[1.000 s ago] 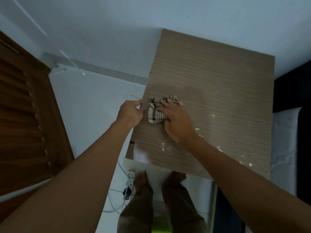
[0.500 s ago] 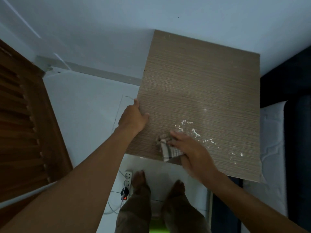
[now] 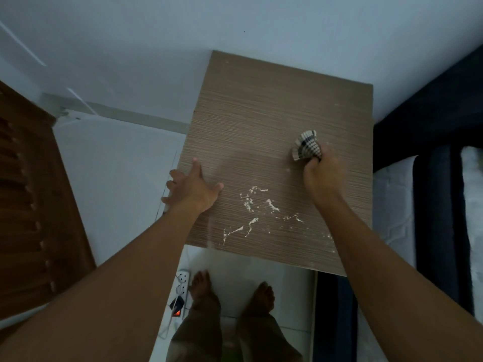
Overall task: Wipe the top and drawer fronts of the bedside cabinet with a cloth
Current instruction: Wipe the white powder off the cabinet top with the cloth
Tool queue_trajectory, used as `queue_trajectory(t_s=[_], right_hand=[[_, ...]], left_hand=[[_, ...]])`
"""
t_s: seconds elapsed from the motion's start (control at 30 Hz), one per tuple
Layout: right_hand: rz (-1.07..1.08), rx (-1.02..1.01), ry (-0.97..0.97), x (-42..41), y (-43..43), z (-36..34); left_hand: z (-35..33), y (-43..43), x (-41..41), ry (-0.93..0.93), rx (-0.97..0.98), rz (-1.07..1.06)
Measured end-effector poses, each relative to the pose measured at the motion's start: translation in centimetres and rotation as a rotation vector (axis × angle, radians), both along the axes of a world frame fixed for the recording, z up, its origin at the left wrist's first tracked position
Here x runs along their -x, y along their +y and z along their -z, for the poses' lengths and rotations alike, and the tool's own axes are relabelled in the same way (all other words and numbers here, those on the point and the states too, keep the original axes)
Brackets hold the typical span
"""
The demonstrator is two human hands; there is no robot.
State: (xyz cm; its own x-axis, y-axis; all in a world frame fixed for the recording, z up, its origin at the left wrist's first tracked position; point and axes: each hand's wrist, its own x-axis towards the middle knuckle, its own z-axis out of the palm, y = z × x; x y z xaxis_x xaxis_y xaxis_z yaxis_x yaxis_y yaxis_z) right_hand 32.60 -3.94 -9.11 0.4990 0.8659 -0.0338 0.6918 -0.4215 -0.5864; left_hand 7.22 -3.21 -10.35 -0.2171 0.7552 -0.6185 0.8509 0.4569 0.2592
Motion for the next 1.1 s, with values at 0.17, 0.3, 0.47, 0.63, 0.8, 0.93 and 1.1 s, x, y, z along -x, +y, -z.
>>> queue_trajectory(t_s=[0.17,0.3,0.47,0.63,0.8,0.93,1.1], right_hand=[[-0.14,0.223,-0.19,2.0,0.3,3.4],[-0.331,0.185,-0.196,4.4,-1.9,3.4],[-0.541,0.126,-0.115,6.4,-6.2,3.4],[-0.702,0.113,-0.121,8.2,-11.7,3.3],[-0.718,0.026,0.017,7.9,-13.9,2.0],[-0.445,-0.103,0.107,6.5,-10.6,-0.8],[-0.256,-0.074,0.058,6.5,-4.3,-2.2]], left_hand=[[0.6,0.5,0.1,-0.012,-0.008,-0.026],[0.8,0.5,0.2,-0.022,-0.009,-0.031],[0.8,0.7,0.2,-0.033,-0.005,-0.014],[0.5,0.7,0.4,-0.039,-0.001,0.011],[0.5,0.7,0.7,-0.063,-0.003,0.036],[0.5,0.7,0.9,-0.079,-0.001,0.044],[0.6,0.7,0.8,-0.075,-0.011,0.057]])
